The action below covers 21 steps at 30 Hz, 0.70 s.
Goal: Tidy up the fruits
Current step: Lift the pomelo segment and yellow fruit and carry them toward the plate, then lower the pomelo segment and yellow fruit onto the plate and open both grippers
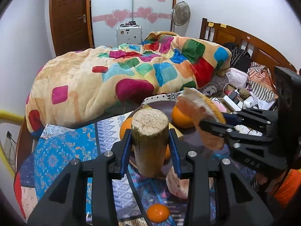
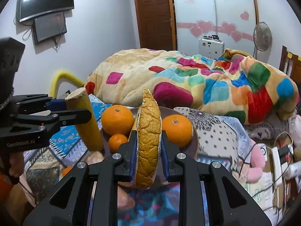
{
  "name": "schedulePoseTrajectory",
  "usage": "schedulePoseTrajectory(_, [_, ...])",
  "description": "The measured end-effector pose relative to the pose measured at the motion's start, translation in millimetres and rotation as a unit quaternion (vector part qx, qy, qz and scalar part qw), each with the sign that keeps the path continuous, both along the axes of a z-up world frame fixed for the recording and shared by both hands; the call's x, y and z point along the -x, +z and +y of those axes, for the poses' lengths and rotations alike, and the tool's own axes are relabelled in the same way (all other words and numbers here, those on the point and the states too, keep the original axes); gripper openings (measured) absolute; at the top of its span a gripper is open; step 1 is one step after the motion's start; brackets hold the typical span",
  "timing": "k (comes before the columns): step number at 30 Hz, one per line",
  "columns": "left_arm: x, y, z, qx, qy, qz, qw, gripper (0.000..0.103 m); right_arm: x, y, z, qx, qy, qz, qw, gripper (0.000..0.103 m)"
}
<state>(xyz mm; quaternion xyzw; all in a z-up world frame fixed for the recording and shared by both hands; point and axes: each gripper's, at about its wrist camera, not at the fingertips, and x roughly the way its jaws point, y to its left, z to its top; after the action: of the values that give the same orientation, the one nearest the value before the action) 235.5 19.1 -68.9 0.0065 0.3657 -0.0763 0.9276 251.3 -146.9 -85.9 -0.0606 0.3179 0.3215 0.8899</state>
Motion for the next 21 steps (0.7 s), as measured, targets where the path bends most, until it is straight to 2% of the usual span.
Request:
schedulePoseTrajectory(10, [-34.4,-10.5,-3.4,0.005,0.004,0.012,0.9999,0.038,-27.2,-23.1,16.1,0.040,0.010,0.037,0.998,0.021])
schedulePoseTrajectory(14, [-40.1,-14.4,-9.8,-0.003,0.001,0.016,0.9999,0.039,-26.1,-25.4,14.7,0.042,0.012,0.035,0.998,0.024])
schedulePoseTrajectory(16, [-41.7,-17.1,-11.2,-0.004,0.001,0.022,0.9997,0.043,-24.2,-22.7,14.0,0.042,0.011,0.031,0.999,0.025])
schedulePoseTrajectory(18, [-42.6,-19.4,-11.7,-0.004,0.004,0.028,0.9996,0.047,-20.6,-19.0,13.4,0.044,0.011,0.026,0.999,0.034])
schedulePoseTrajectory(21, [-39.3,-18.0,-12.3,-0.006,0.006,0.025,0.9997,0.054,-12.7,-13.6,11.6,0.050,0.007,0.010,0.999,0.039])
